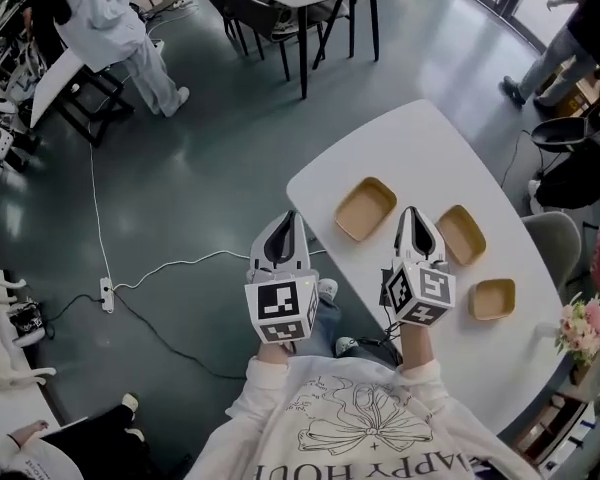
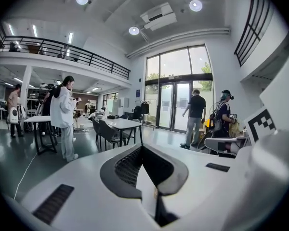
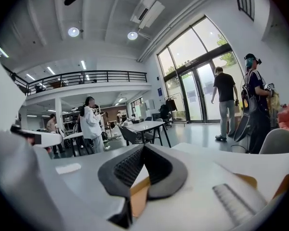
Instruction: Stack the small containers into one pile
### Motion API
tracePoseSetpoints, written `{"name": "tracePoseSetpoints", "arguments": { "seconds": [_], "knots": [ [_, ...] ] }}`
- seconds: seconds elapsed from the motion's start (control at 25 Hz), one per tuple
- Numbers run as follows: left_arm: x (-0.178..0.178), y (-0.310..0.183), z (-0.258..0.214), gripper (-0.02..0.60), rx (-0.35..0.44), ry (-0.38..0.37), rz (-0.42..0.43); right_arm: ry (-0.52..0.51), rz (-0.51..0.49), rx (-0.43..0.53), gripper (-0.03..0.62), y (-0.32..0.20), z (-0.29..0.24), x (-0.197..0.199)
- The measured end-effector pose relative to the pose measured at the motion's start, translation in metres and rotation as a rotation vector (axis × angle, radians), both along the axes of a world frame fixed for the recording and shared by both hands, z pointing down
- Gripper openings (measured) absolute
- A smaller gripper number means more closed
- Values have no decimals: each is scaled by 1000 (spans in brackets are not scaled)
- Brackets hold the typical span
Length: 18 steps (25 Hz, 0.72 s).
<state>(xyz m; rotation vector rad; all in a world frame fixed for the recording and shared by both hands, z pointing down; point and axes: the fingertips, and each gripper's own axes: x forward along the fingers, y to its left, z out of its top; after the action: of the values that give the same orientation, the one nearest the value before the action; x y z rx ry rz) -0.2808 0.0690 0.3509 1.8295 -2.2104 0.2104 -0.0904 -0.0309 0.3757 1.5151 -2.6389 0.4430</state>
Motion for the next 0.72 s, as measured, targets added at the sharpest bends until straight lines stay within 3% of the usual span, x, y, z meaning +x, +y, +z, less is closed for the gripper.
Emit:
{"name": "tracePoseSetpoints", "arguments": {
  "seconds": [0.32, 0.72],
  "knots": [
    [-9, -63, 27, 6, -66, 33, 137, 49, 106, -85, 12, -30, 33, -5],
    [7, -110, 75, 6, -164, 79, 258, 72, 198, -183, 12, -51, 76, 10]
  ]
}}
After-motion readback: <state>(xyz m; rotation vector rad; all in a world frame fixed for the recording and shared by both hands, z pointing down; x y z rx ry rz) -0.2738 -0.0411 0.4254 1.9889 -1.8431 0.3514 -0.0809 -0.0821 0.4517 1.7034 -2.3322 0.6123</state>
